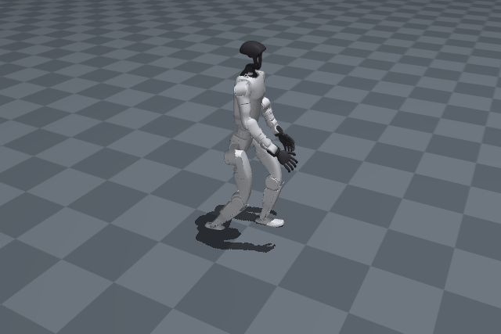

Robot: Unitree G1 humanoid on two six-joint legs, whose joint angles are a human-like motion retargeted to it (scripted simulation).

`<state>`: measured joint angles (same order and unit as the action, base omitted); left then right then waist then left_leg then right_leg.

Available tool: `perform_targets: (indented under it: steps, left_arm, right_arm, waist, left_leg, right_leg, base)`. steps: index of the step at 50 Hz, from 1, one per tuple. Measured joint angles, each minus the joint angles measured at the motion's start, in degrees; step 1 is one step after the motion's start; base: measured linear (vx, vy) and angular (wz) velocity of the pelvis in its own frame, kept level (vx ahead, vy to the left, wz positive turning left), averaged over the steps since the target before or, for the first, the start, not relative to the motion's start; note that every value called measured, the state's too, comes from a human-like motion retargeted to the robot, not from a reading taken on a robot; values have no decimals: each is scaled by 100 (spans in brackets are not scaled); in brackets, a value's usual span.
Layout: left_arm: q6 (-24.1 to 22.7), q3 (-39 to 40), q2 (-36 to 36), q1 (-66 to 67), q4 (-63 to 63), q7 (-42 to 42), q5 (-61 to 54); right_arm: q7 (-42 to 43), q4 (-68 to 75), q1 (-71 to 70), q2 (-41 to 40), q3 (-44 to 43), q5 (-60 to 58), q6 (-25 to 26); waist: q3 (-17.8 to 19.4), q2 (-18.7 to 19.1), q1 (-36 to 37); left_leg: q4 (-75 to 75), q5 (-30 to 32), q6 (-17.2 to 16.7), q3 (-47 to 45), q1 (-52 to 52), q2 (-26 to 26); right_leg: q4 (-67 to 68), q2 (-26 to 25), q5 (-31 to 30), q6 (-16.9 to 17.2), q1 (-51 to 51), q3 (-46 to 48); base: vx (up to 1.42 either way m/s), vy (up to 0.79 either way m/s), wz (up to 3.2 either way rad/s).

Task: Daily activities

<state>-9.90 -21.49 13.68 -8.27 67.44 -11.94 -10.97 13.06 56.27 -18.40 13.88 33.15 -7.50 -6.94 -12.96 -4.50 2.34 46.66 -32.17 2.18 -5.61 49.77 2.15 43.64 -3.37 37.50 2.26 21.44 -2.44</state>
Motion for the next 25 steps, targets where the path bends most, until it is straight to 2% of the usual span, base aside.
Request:
perform_targets:
  steps: [2, 3, 6, 10, 13, 15, 18, 20, 22, 23, 25]
  left_arm:
    - [-6, 8, -15, 63, 28, -13, -7]
    - [-10, 25, 7, 58, 47, -9, -19]
    - [-20, 41, -14, 146, 75, -25, -20]
    - [-31, 61, 2, 240, 125, -26, -28]
    - [-35, 75, -3, 304, 167, -2, -55]
    - [-30, 107, 25, 295, 189, 49, -72]
    - [-14, 152, 69, 285, 201, 95, -98]
    - [-4, 165, 70, 309, 207, 97, -113]
    - [36, 217, 93, 172, 235, 116, -147]
    - [43, 219, 70, 187, 235, 97, -147]
    - [79, 272, 69, 33, 244, 76, -149]
  right_arm:
    - [-69, 20, 45, -48, 61, -47, -1]
    - [-137, 40, 29, -66, 81, -67, 2]
    - [-277, 122, 151, -125, 154, -116, 16]
    - [-565, 323, 371, -171, 171, -118, 34]
    - [-805, 471, 559, -155, 120, -31, 42]
    - [-992, 536, 611, -124, 53, 74, 47]
    - [-1106, 582, 676, -89, -66, 164, 32]
    - [-1100, 600, 767, -85, -151, 201, 13]
    - [-1094, 595, 749, -23, -265, 265, -16]
    - [-1055, 597, 821, -29, -302, 295, -30]
    - [-999, 578, 830, 23, -393, 408, -58]
  waist:
    - [-68, -88, -42]
    - [-152, -250, -119]
    - [-222, -442, -205]
    - [-167, -832, -325]
    - [-91, -1133, -444]
    - [-46, -1274, -506]
    - [4, -1302, -639]
    - [35, -1314, -780]
    - [78, -1207, -847]
    - [92, -1229, -930]
    - [131, -1026, -940]
  left_leg:
    - [-254, 87, -6, 12, 57, 190]
    - [-787, 318, 29, -33, -128, 427]
    - [-630, 480, 98, -72, -160, 727]
    - [-646, 611, 268, -112, -640, 1285]
    - [-771, 566, 433, -88, -1056, 1769]
    - [-1094, 559, 518, -5, -1417, 1982]
    - [-1130, 277, 617, 93, -1730, 2036]
    - [-956, 27, 688, 110, -1858, 2105]
    - [-1411, -2, 724, 240, -2287, 2076]
    - [-1289, -113, 726, 212, -2345, 2115]
    - [-1849, -82, 691, 349, -2853, 1934]
  right_leg:
    - [372, 135, 137, 19, 78, -21]
    - [415, 346, 182, 66, 72, -79]
    - [1008, 588, 248, 177, 73, -173]
    - [1761, 1026, -127, 552, -181, -376]
    - [2630, 1322, -1010, 1031, -224, -560]
    - [3336, 1360, -1939, 1274, -22, -641]
    - [4396, 1358, -2891, 1274, 508, -506]
    - [4992, 1481, -2842, 1272, 869, -532]
    - [5241, 1536, -2569, 1166, 1418, -573]
    - [5344, 1656, -2278, 1077, 1622, -578]
    - [5144, 1595, -1960, 824, 2148, -417]
  base:
    - [-1, 0, 39]
    - [5, 1, 51]
    - [3, 1, 38]
    - [7, 2, 32]
    - [4, 2, 34]
    - [1, -4, 16]
    - [0, -1, -6]
    - [0, 10, -14]
    - [1, 12, -15]
    - [0, 9, -15]
    - [1, 5, -27]
